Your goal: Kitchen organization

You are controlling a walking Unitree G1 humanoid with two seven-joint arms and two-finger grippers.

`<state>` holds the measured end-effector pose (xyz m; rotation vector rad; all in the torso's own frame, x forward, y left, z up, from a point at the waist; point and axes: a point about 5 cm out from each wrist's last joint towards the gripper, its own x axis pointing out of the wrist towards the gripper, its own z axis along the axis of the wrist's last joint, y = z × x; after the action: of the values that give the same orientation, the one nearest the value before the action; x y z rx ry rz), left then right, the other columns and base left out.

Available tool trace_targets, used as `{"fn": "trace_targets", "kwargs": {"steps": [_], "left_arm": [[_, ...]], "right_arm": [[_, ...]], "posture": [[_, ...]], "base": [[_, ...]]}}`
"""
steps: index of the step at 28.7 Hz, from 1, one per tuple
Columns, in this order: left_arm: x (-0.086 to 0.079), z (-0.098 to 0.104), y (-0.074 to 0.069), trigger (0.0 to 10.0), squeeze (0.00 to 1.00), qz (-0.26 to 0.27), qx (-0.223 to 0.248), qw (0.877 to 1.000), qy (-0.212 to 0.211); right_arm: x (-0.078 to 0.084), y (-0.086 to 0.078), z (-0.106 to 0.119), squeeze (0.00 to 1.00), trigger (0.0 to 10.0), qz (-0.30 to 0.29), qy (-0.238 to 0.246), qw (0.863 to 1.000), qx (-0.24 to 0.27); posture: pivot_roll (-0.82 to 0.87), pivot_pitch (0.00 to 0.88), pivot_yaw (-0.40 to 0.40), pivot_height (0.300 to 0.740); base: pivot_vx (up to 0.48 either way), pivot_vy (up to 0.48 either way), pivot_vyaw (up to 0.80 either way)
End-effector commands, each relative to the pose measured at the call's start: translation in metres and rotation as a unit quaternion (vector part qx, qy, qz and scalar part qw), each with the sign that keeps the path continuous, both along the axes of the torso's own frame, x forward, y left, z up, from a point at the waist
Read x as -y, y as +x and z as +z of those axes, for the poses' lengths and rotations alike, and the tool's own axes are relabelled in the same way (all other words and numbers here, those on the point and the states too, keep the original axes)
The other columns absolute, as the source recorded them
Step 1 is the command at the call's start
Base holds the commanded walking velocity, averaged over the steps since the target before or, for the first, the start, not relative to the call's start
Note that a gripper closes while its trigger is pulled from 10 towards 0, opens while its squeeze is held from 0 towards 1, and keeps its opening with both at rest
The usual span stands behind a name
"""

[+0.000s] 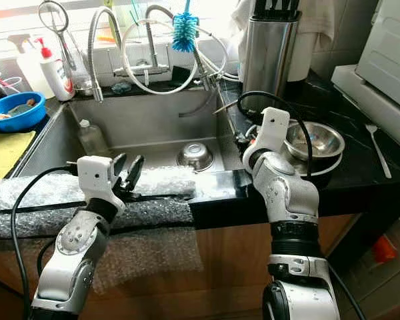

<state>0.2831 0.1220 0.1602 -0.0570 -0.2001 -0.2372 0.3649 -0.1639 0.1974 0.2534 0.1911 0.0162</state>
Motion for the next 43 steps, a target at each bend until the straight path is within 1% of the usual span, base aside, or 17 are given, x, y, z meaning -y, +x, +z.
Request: {"fn": "trace_targets", "kwargs": {"steps": [1,2,8,12,14,15,21,22,24,27,30,31,35,39,40,41,43], "left_arm": [[-0.001,0.003,-0.001,10.0,0.00,-0.002,0.004,1.000,0.007],[-0.001,0.003,0.000,10.0,0.00,-0.003,0.004,1.000,0.007],[0.000,0.003,0.000,10.0,0.00,-0.005,0.004,1.000,0.007],[0.000,0.003,0.000,10.0,0.00,-0.004,0.005,1.000,0.006],[0.000,0.002,0.000,10.0,0.00,-0.005,0.003,1.000,0.007],[0.000,0.002,0.000,10.0,0.00,-0.006,0.002,1.000,0.007],[0.001,0.001,0.000,10.0,0.00,-0.008,0.001,1.000,0.007],[0.003,0.001,0.001,10.0,0.00,-0.010,0.001,1.000,0.005],[0.003,0.001,0.001,10.0,0.00,-0.011,0.001,1.000,0.005],[0.003,0.001,0.001,10.0,0.00,-0.012,0.000,1.000,0.006],[0.003,0.001,0.001,10.0,0.00,-0.015,0.000,1.000,0.006],[0.004,0.001,0.001,10.0,0.00,-0.015,0.000,1.000,0.006],[0.004,0.002,0.001,10.0,0.00,-0.016,0.001,1.000,0.005],[0.004,0.001,0.001,10.0,0.00,-0.018,0.002,1.000,0.005],[0.004,0.001,0.001,10.0,0.00,-0.018,0.002,1.000,0.006],[0.004,0.001,0.001,10.0,0.00,-0.019,0.001,1.000,0.005],[0.004,0.001,0.001,10.0,0.00,-0.020,0.001,1.000,0.006]], "right_arm": [[0.000,0.000,0.018,0.00,10.0,-0.007,-0.011,0.999,0.041],[-0.001,-0.001,0.024,0.00,10.0,-0.005,-0.006,0.998,0.055],[-0.001,-0.002,0.029,0.00,10.0,-0.011,-0.023,0.997,0.072],[0.010,-0.007,0.044,0.00,10.0,-0.042,-0.025,0.993,0.112],[0.026,-0.012,0.052,0.00,10.0,-0.084,-0.035,0.988,0.125],[0.028,-0.012,0.052,0.00,10.0,-0.089,-0.037,0.988,0.124],[0.034,-0.015,0.048,0.00,10.0,-0.097,-0.055,0.988,0.109],[0.045,-0.018,0.038,0.00,10.0,-0.099,-0.106,0.987,0.075],[0.054,-0.021,0.029,0.00,10.0,-0.099,-0.153,0.982,0.045],[0.058,-0.024,0.017,0.00,10.0,-0.081,-0.176,0.981,0.017],[0.056,-0.026,0.013,0.00,10.0,-0.065,-0.192,0.979,0.008],[0.056,-0.026,0.012,1.00,10.0,-0.059,-0.198,0.978,0.007],[0.049,-0.025,0.018,1.00,10.0,-0.028,-0.217,0.975,0.028],[0.048,-0.023,0.024,1.00,10.0,-0.020,-0.221,0.974,0.036],[0.048,-0.023,0.024,0.96,10.0,-0.019,-0.223,0.974,0.034],[0.049,-0.023,0.024,0.00,10.0,-0.016,-0.225,0.974,0.031],[0.049,-0.023,0.023,0.00,10.0,-0.011,-0.229,0.973,0.026]], "posture": [[-0.10,0.000,0.087,0.740],[-0.10,0.000,0.088,0.740],[-0.10,0.000,0.088,0.740],[-0.10,0.000,0.089,0.740],[-0.11,0.000,0.093,0.740],[-0.11,0.000,0.093,0.740],[-0.12,0.000,0.095,0.740],[-0.12,0.000,0.094,0.740],[-0.12,0.000,0.096,0.740],[-0.12,0.000,0.096,0.740],[-0.12,0.000,0.098,0.740],[-0.12,0.000,0.098,0.740],[-0.12,0.000,0.100,0.740],[-0.12,0.000,0.101,0.740],[-0.12,0.000,0.101,0.740],[-0.12,0.000,0.101,0.740],[-0.12,0.000,0.103,0.740]], "base": [[0.000,0.000,0.00],[0.000,0.000,0.00],[0.000,0.000,0.00],[0.000,0.000,0.00],[0.000,0.000,0.00],[0.000,0.000,0.00],[0.000,0.000,0.00],[0.000,0.000,0.00],[0.000,0.000,0.00],[0.000,0.000,0.00],[0.000,0.000,0.00],[0.000,0.000,0.00],[0.000,0.000,0.00],[0.000,0.000,0.00],[0.000,0.000,0.00],[0.000,0.000,0.00],[0.000,0.000,0.00]]}}
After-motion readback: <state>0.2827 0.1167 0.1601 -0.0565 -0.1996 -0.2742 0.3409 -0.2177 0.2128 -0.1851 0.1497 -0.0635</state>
